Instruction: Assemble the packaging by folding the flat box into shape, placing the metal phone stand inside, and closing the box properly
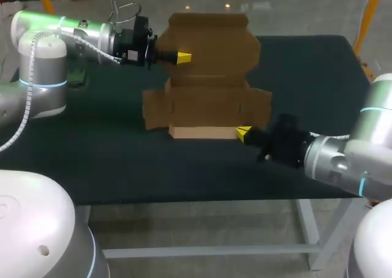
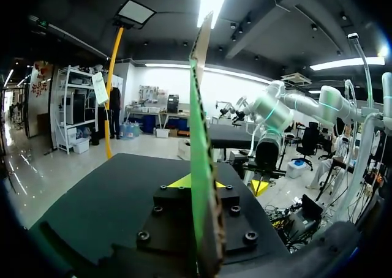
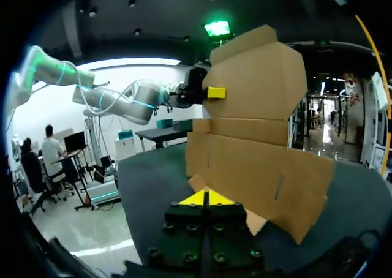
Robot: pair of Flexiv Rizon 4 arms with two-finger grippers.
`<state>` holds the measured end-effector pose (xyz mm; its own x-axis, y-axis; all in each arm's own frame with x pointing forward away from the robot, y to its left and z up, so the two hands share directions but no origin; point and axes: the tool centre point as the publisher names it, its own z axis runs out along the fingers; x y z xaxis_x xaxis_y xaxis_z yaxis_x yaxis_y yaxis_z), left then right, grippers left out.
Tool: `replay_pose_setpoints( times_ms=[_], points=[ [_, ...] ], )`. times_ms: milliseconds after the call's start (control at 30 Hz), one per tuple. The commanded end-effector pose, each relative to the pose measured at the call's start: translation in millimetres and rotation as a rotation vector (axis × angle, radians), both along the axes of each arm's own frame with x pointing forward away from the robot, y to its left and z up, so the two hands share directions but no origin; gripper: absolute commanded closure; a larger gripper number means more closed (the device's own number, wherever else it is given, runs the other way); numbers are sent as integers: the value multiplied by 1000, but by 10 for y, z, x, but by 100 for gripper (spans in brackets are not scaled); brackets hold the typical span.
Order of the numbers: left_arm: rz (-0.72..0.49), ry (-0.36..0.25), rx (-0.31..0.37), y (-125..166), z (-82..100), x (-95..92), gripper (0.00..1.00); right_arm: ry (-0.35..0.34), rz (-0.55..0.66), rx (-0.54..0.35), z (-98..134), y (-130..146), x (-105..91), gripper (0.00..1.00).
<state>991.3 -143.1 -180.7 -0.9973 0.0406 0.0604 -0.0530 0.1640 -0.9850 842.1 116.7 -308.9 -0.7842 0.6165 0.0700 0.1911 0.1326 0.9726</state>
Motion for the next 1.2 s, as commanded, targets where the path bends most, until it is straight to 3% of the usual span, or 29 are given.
replay_pose_setpoints(
  times_ms=[33,367,667,1200],
  points=[
    [-6,0,0,18,-12,8,100,-15,-48,-10,-165,349,192,100],
    [-6,0,0,18,-12,8,100,4,-104,38,-354,523,363,100],
    [-6,0,0,18,-12,8,100,18,-147,5,-530,780,404,100],
    [-6,0,0,18,-12,8,100,48,-241,-36,-732,962,592,100]
  ],
)
